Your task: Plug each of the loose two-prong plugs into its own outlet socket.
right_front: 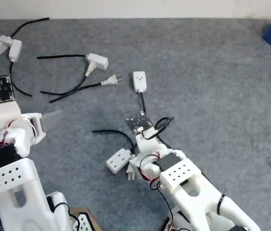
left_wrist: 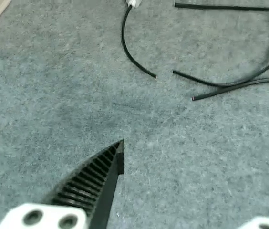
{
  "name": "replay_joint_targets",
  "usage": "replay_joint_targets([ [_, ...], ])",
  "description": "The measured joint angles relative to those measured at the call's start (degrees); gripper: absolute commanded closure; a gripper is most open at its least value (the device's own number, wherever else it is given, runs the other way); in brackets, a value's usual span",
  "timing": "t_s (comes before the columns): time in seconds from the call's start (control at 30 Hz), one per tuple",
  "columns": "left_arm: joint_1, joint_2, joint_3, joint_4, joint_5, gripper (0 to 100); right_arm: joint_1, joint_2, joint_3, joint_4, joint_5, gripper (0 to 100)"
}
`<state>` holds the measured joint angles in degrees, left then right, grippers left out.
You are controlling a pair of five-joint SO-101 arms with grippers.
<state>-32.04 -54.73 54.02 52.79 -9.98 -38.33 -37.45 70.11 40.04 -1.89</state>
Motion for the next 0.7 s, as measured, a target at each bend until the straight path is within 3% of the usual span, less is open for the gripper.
replay_joint_targets([
  [0.2,0.0,0.0,0.4,-0.5,-0.4,50,0.0,0.0,-2.7,4.0,0.0,83.3],
  [0.5,0.0,0.0,0.4,-1.8,-0.4,50,-0.2,0.0,-5.9,5.6,-4.2,82.9],
  [0.7,0.0,0.0,0.4,-1.8,-0.4,50,-0.2,0.0,-5.9,4.6,-15.7,82.7],
])
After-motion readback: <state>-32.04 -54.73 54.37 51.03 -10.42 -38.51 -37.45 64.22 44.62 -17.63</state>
